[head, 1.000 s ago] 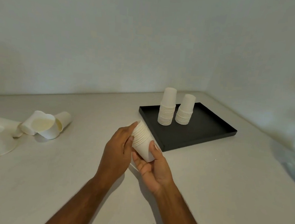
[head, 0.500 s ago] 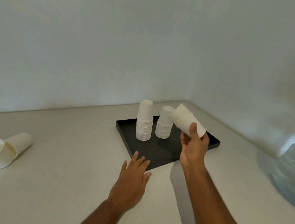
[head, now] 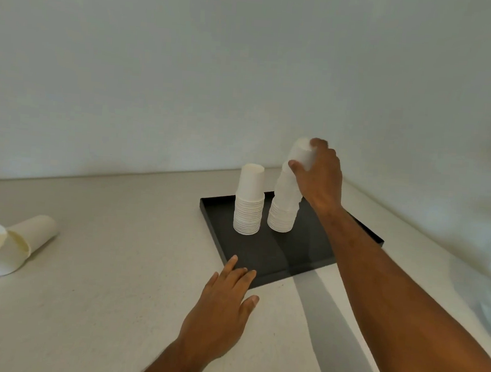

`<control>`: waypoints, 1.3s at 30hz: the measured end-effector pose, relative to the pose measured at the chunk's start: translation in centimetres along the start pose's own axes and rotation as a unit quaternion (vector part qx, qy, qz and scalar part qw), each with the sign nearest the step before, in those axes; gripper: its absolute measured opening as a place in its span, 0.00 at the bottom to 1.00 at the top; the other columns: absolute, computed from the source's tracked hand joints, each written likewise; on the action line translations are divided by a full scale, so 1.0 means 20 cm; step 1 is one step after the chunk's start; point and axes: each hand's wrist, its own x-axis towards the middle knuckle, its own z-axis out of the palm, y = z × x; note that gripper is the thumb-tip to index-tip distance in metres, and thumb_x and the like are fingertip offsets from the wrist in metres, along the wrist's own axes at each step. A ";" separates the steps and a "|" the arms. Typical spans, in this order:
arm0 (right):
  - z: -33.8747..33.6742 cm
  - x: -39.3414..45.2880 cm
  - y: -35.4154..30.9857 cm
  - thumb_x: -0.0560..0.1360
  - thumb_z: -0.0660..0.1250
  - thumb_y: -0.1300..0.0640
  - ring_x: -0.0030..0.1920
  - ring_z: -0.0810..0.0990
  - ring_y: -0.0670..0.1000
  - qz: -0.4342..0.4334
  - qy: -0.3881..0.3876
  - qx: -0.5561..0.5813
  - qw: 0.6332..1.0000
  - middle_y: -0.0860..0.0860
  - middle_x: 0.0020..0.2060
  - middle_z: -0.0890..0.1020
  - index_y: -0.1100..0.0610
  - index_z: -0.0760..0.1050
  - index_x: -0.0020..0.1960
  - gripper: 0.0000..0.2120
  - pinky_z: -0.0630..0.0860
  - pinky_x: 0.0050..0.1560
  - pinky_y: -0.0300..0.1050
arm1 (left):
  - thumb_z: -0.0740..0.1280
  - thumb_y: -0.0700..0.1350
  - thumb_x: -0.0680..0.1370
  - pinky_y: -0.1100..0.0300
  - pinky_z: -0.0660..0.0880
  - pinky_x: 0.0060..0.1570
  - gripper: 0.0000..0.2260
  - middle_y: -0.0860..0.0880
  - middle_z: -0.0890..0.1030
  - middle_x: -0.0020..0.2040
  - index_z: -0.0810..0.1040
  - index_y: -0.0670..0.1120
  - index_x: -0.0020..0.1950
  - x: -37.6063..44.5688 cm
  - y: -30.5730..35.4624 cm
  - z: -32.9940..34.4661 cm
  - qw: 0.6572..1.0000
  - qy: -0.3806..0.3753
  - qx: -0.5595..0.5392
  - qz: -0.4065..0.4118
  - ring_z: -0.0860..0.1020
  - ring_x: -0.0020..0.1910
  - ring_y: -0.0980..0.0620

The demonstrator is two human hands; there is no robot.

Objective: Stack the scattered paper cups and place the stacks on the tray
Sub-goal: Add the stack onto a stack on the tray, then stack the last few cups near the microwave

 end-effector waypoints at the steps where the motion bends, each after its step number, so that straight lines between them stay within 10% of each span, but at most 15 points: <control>1: 0.02 0.00 0.00 0.74 0.70 0.46 0.58 0.76 0.58 -0.009 -0.019 -0.030 0.999 0.55 0.58 0.77 0.51 0.69 0.67 0.25 0.75 0.57 0.56 | 0.38 0.72 0.76 0.57 0.46 0.74 0.35 0.59 0.48 0.82 0.55 0.61 0.80 0.00 0.00 0.00 1.000 -0.003 -0.001 -0.001 0.50 0.81 0.55; 15: 0.09 -0.12 0.07 0.77 0.68 0.46 0.66 0.71 0.59 0.010 -0.034 -0.048 0.998 0.57 0.69 0.71 0.51 0.63 0.75 0.30 0.70 0.65 0.60 | 0.47 0.62 0.81 0.73 0.35 0.67 0.28 0.64 0.47 0.77 0.58 0.58 0.80 -0.07 0.04 -0.12 0.996 0.058 -0.069 -0.002 0.52 0.80 0.59; 22: 0.14 -0.44 -0.12 0.78 0.70 0.49 0.64 0.73 0.59 0.017 0.037 0.037 0.998 0.57 0.66 0.73 0.52 0.67 0.69 0.23 0.72 0.65 0.59 | 0.50 0.61 0.83 0.64 0.42 0.75 0.23 0.60 0.52 0.81 0.61 0.60 0.78 -0.25 -0.04 -0.29 0.992 0.097 -0.069 -0.042 0.52 0.80 0.58; 31: 0.42 -1.15 -0.56 0.76 0.71 0.58 0.62 0.73 0.58 -0.069 -0.120 0.131 0.982 0.59 0.61 0.76 0.59 0.74 0.64 0.18 0.70 0.61 0.53 | 0.64 0.46 0.82 0.48 0.60 0.76 0.19 0.49 0.66 0.77 0.70 0.49 0.74 -0.68 -0.53 -0.60 0.959 0.266 0.014 -0.094 0.58 0.79 0.52; 39: 0.69 -1.74 -1.09 0.74 0.73 0.53 0.56 0.79 0.38 -0.116 -0.273 0.237 0.925 0.37 0.58 0.69 0.43 0.69 0.63 0.21 0.79 0.51 0.38 | 0.72 0.44 0.75 0.44 0.68 0.70 0.27 0.47 0.66 0.73 0.67 0.49 0.73 -1.06 -0.98 -0.94 0.875 0.407 0.063 -0.254 0.65 0.73 0.45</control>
